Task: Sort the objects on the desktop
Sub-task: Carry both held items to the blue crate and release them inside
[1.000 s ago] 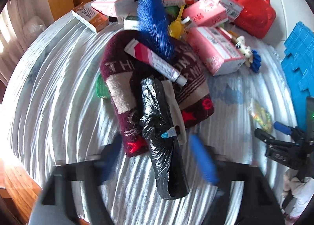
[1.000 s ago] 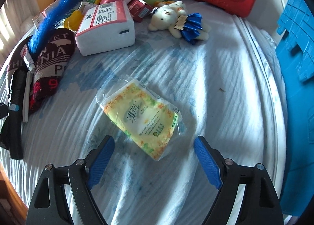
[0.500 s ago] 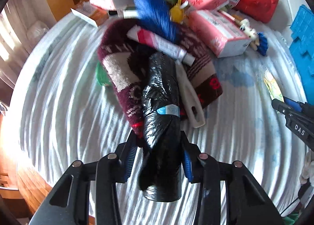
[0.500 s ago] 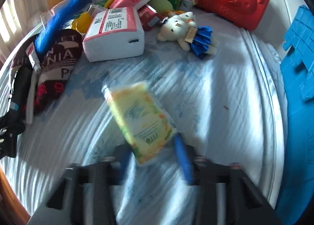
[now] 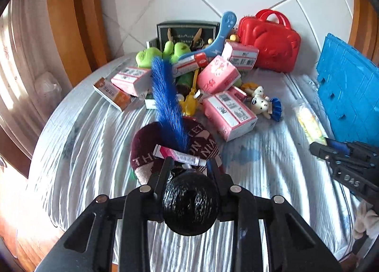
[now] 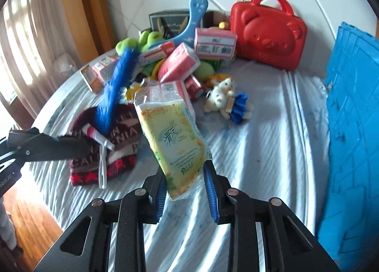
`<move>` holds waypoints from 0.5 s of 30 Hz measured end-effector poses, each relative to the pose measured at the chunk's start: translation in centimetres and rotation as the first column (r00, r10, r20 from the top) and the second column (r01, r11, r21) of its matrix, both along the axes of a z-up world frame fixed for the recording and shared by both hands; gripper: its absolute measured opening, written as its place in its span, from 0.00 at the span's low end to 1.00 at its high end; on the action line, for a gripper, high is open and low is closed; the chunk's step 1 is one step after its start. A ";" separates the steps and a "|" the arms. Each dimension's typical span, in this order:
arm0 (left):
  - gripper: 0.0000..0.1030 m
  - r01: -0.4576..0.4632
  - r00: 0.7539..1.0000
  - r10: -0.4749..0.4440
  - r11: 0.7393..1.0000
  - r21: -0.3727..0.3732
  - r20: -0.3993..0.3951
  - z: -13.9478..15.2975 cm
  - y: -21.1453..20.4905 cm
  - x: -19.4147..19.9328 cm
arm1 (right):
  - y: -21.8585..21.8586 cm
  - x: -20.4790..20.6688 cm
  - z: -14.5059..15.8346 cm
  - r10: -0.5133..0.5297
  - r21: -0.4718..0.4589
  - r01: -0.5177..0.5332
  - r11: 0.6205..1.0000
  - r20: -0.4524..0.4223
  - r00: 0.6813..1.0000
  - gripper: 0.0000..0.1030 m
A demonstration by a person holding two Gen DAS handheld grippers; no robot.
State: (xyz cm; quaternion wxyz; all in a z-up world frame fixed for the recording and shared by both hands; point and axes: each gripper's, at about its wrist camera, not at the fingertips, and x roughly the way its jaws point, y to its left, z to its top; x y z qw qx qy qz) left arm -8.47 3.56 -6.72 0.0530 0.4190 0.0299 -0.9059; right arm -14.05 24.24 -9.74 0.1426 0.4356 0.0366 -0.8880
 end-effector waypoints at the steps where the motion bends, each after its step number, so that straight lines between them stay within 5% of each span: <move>1: 0.27 -0.001 1.000 0.001 1.000 0.012 0.015 -0.3 -0.1 -0.1 | 0.1 0.0 0.0 -0.005 -0.005 0.005 1.000 0.005 1.000 0.28; 7: 0.26 0.030 1.000 -0.030 0.999 0.014 -0.002 0.4 0.6 0.0 | 1.0 1.0 0.2 -0.034 -0.023 0.034 0.999 0.009 0.999 0.28; 15: 0.26 0.185 0.961 -0.187 0.982 -0.026 -0.202 8.4 5.7 -1.2 | 3.6 2.3 5.9 -0.105 -0.073 0.098 0.993 -0.110 0.988 0.28</move>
